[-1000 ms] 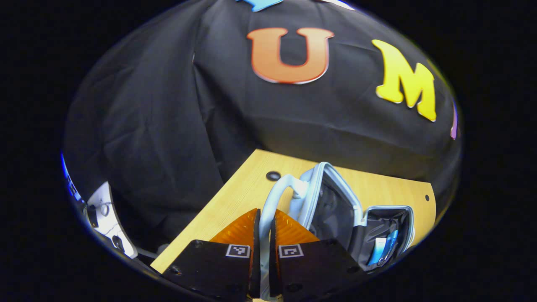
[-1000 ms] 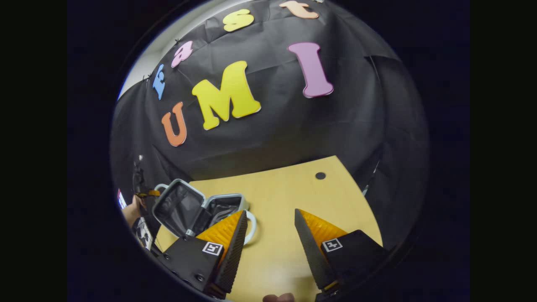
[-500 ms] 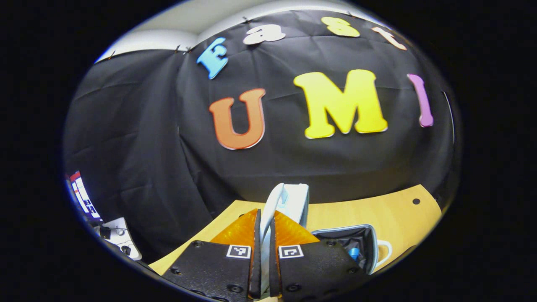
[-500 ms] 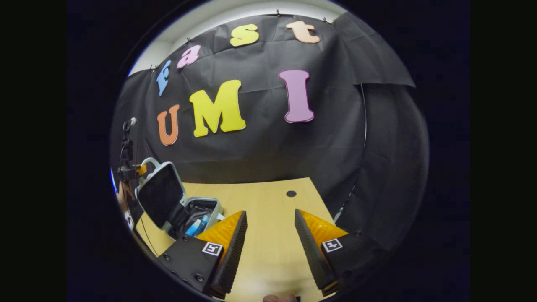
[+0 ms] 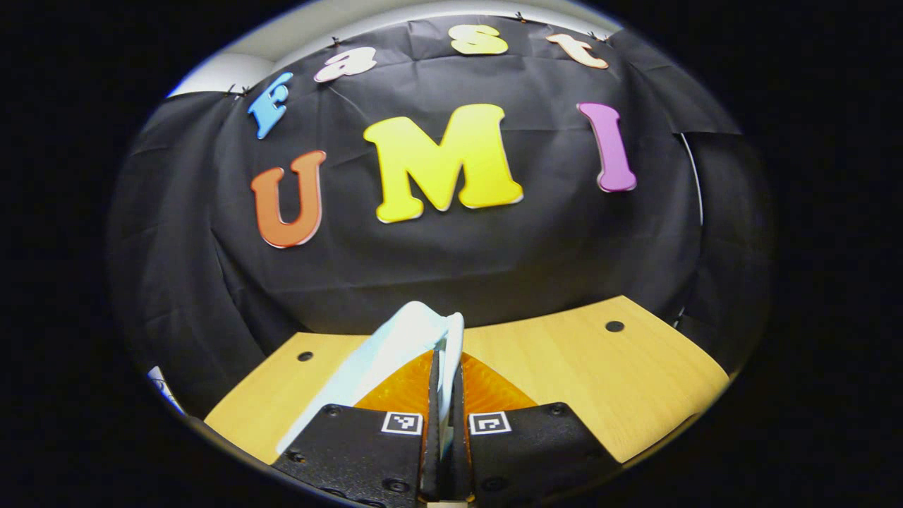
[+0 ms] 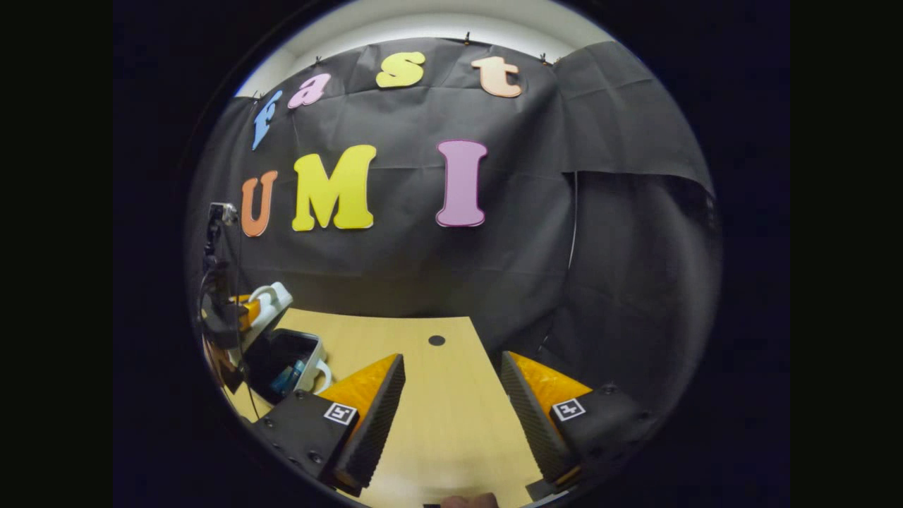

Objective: First open the suitcase, pack the skin care products into it, and then close the suitcase.

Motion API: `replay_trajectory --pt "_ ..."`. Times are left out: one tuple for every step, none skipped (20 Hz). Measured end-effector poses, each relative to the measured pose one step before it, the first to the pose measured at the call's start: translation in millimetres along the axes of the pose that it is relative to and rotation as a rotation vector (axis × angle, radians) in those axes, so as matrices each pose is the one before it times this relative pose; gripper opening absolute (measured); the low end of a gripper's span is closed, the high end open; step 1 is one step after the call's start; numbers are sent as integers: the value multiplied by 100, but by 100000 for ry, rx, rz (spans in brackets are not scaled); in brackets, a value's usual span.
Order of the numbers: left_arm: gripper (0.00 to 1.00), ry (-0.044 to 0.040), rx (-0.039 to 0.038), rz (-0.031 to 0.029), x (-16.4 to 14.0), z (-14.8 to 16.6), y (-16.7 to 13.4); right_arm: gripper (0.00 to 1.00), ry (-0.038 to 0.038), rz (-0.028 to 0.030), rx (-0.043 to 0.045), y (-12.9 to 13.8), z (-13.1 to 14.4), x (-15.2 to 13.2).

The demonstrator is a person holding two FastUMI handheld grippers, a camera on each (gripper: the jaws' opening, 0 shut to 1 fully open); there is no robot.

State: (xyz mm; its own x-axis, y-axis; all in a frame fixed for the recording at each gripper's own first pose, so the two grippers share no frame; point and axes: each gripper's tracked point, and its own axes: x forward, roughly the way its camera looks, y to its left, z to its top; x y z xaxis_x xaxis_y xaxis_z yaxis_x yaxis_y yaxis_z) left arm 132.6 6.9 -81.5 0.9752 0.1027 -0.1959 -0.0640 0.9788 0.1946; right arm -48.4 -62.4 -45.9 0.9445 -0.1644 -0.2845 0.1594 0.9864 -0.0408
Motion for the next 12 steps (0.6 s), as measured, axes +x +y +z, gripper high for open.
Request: replay_trajectory --pt "10 1091 777 -1653 225 -730 -1253 79 176 -1790 -234 -687 -34 -124" --pt "10 1221 40 -1744 421 -872 -843 81 140 -1630 50 -591 13 -150" --pt "10 1783 157 -1892 435 -959 -980 81 309 -1488 2 -532 -173 -220" --pt "10 1677 206 -1438 314 -758 -895 81 654 -1295 -383 -471 -252 -104" --pt "10 1373 478 -1122 503 -699 -804 81 769 -1080 -442 -422 -312 -108" --pt "10 1368 628 -1085 369 -679 -509 81 789 -914 -548 -338 -342 -95" --pt "10 1280 439 -914 457 -616 -634 81 848 -916 -185 -256 -311 30" --pt "10 1271 118 -672 498 -725 -565 81 994 -375 180 -162 -224 -56" --pt "10 1274 270 -399 256 -609 -559 81 936 -667 160 -232 -469 -124" --pt "10 1231 616 -587 256 -570 -459 80 564 -30 243 -49 -180 -10" --pt "10 1334 591 -400 278 -528 -302 79 683 -269 10 2 -272 72" --pt "10 945 143 -354 98 -603 -399 79 398 112 -67 142 -120 -4"
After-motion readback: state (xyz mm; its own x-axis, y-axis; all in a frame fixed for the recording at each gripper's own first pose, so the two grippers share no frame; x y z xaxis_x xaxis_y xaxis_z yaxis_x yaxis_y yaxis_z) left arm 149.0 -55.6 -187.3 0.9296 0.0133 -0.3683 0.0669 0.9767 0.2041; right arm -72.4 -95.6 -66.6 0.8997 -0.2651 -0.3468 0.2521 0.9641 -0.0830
